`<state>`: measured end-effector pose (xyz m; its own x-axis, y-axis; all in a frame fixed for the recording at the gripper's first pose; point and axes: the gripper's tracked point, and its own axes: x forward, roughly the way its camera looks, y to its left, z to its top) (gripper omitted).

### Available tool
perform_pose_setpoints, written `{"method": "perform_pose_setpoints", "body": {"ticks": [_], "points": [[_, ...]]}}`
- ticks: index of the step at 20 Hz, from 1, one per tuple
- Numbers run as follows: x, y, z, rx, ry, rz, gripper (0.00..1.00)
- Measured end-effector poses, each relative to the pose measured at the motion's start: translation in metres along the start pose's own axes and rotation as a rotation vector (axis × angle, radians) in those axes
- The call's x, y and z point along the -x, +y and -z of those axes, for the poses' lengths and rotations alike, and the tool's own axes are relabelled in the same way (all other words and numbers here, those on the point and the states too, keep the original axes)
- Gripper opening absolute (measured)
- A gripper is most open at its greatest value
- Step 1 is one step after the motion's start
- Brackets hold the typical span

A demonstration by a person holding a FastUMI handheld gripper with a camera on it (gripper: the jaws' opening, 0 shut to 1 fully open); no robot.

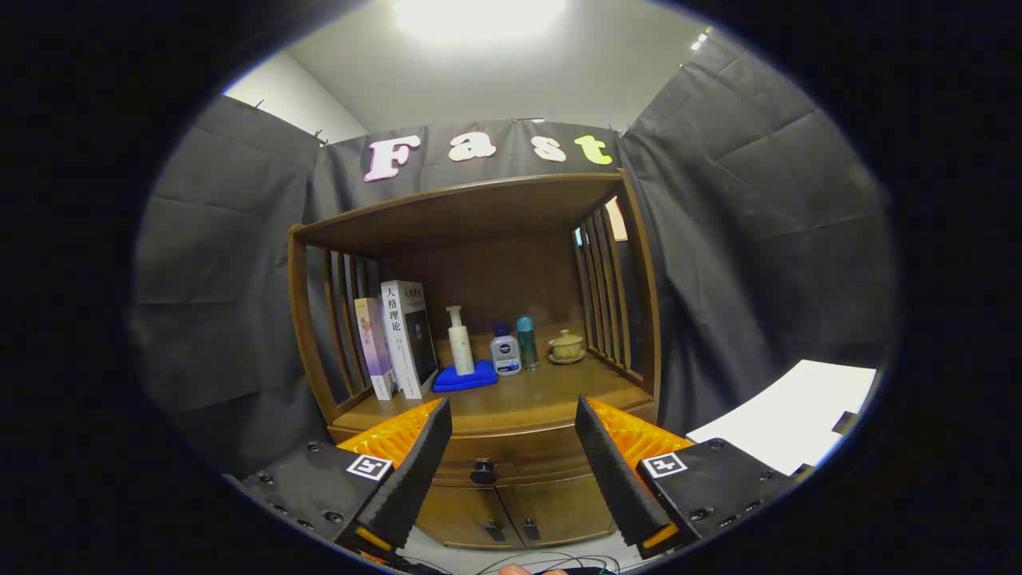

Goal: Pull open the drawer, take out the items inside it, and place them on the countertop above the cabinet.

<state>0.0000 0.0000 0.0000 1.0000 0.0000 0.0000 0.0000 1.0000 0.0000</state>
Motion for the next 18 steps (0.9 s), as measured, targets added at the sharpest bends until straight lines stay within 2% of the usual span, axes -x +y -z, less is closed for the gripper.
{"method": "perform_pose_setpoints", "body": {"ticks": [12, 18], "points": [[-0.015, 0.009, 0.028, 0.079, -0.005, -0.038, 0.98], [-0.033, -0.011, 0.029, 0.079, -0.055, 0.007, 0.98]]}}
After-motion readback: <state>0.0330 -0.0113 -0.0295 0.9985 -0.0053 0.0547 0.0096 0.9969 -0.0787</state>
